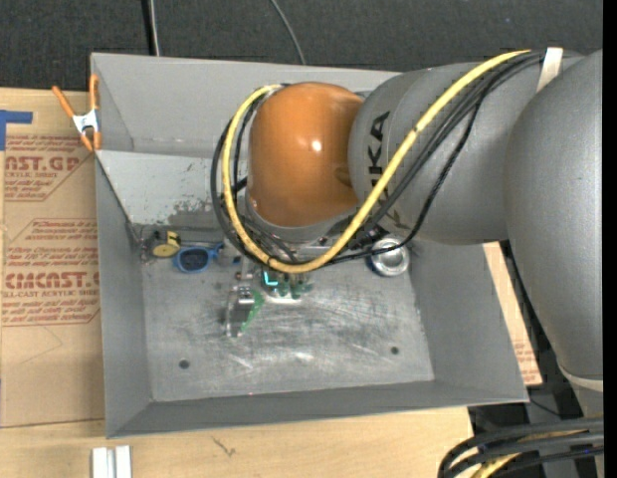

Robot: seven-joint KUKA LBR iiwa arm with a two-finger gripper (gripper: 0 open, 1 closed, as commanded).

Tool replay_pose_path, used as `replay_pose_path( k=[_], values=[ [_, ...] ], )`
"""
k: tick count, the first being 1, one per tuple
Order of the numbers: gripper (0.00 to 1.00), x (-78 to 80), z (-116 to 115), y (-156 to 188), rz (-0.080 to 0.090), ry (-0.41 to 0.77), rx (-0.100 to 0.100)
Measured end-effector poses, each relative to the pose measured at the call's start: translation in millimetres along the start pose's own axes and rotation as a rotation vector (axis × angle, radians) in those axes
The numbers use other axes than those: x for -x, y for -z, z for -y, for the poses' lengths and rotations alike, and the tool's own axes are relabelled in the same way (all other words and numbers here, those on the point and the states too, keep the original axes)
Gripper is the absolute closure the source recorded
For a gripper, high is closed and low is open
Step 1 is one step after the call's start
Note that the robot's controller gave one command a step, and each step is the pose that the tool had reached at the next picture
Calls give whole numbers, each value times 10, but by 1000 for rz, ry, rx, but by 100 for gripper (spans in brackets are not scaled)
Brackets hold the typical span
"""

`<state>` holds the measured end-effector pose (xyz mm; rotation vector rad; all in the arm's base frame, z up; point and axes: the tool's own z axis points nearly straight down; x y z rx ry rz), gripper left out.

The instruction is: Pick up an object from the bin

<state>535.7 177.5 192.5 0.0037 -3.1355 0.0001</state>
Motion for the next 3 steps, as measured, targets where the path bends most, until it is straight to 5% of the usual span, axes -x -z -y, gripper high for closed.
replay_pose_path(
  k=[1, 2, 3],
  values=[
    [0, 225, 542, -1172, 12, 204, 1],
    [100, 233, 517, -1124, 13, 207, 2],
    [100, -120, 417, 328, 15, 344, 0]
  ],
)
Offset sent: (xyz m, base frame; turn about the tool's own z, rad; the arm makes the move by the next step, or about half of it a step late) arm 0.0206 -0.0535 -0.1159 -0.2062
